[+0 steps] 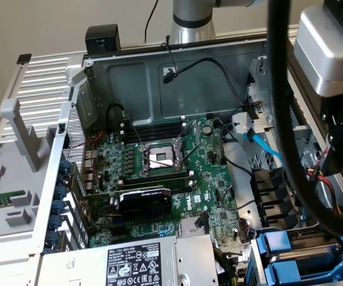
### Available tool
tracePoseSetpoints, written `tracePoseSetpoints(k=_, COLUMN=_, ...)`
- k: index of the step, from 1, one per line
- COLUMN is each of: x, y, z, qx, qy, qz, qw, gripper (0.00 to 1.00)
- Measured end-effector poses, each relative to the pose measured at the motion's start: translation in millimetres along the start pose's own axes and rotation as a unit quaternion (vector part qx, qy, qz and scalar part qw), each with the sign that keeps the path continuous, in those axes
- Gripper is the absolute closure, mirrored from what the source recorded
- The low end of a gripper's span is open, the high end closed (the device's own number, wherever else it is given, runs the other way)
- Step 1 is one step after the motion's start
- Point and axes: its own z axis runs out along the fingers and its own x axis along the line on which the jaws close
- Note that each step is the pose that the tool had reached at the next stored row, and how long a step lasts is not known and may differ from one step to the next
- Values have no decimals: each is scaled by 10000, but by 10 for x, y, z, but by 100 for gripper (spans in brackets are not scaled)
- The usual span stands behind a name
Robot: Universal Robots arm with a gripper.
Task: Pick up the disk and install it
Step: 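Insert the first disk wire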
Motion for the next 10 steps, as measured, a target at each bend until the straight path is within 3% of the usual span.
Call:
tracePoseSetpoints(k=3, x=2, y=-1, z=14, qx=-21, qy=-16, qz=-217, qw=9998, gripper=45)
tracePoseSetpoints(k=7, x=55, y=-9, z=32, qx=-40, qy=-29, qz=-272, qw=9996, gripper=45)
tracePoseSetpoints(k=10, x=101, y=-24, z=63, qx=-49, qy=-70, qz=-273, qw=9996, gripper=45)
